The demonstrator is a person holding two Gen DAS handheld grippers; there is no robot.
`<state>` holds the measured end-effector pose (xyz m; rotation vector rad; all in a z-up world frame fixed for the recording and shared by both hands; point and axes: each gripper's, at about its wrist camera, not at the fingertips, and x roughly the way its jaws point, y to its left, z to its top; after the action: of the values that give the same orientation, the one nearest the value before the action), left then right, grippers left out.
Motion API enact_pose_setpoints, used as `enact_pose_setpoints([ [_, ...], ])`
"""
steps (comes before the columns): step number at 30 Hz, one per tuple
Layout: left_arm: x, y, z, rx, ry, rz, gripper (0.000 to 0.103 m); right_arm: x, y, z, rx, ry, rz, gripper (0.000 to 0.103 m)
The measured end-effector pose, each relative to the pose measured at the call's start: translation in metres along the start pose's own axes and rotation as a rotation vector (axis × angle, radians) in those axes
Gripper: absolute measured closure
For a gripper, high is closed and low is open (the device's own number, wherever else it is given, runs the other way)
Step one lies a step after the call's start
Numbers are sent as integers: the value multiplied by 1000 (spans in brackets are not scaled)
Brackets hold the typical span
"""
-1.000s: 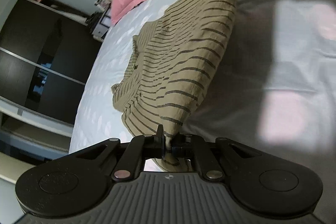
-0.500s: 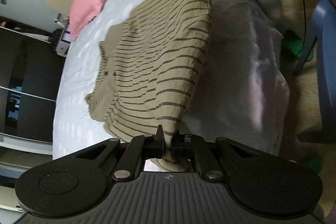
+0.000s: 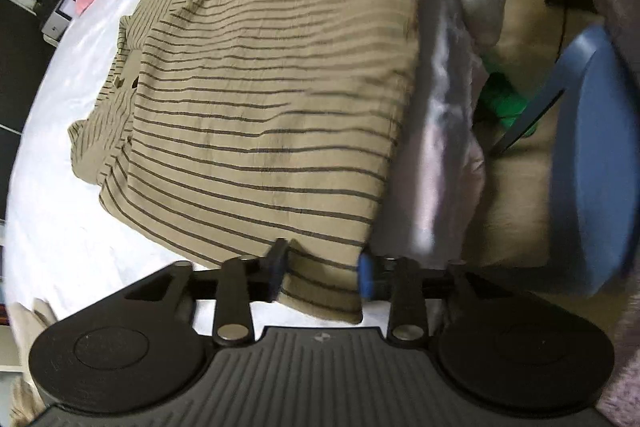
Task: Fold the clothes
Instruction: 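Open both tools and release the folded shirt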
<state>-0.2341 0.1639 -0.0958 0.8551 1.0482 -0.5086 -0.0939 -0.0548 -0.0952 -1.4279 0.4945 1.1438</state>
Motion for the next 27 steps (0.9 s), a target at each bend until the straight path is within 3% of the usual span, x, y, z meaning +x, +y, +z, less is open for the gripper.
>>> enact_pose_setpoints([
  [6,-22,35,2,-138,-80,-109,50,-23,-33,2,158,-83,92,69],
  [10,-25,71,12,-243,-107,-124,49,-29,-66,-1,259,-110,106,68],
  [16,-12,126,20,-370,-124,-95,49,-8,-121,-13,400,-76,102,63],
  [24,35,225,21,-661,-126,-33,49,45,-207,-25,667,-60,100,59],
  [27,54,254,24,-714,-128,0,49,71,-237,-27,757,-55,106,57],
])
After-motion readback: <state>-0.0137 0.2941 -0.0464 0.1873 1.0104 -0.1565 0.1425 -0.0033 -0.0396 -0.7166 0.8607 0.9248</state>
